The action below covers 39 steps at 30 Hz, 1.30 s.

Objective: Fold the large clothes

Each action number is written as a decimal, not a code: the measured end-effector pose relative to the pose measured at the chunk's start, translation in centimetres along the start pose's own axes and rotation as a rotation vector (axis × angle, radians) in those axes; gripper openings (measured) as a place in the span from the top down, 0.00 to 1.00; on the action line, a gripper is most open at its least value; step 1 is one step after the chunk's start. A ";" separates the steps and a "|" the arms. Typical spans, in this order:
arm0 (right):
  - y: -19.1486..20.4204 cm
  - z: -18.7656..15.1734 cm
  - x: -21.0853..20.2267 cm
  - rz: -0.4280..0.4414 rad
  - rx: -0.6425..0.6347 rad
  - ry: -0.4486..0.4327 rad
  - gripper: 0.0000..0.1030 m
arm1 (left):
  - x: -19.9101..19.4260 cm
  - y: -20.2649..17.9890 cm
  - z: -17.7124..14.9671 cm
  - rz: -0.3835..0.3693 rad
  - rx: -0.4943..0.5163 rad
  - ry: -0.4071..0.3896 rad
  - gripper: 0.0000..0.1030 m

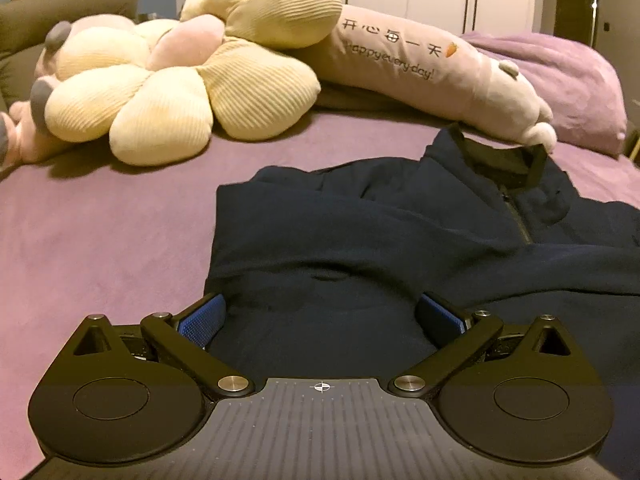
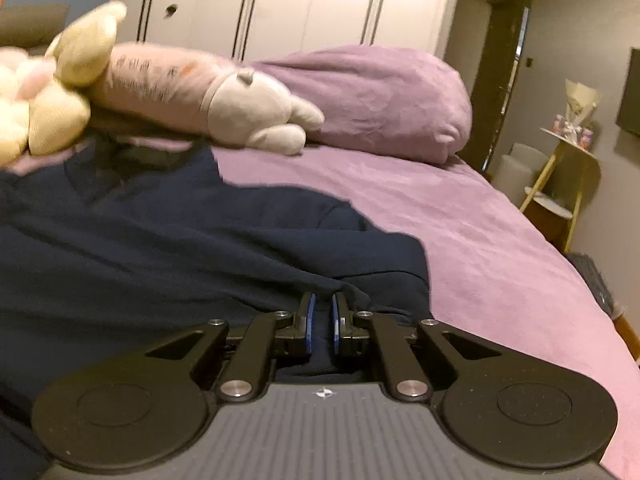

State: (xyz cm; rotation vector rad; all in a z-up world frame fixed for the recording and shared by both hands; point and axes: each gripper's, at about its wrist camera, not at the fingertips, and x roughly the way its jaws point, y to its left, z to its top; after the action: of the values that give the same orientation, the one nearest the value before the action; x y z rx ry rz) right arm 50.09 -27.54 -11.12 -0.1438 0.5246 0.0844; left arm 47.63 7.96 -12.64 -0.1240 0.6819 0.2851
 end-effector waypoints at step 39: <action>-13.9 -21.4 -31.2 0.264 0.687 0.467 0.49 | -27.3 18.4 -21.5 -0.261 -0.230 0.356 0.01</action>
State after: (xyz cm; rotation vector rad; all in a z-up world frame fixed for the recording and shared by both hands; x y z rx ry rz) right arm 14.23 -45.97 -12.11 0.5929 1.0075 0.1238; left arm 9.03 15.13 -12.19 -0.4886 0.9734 0.0886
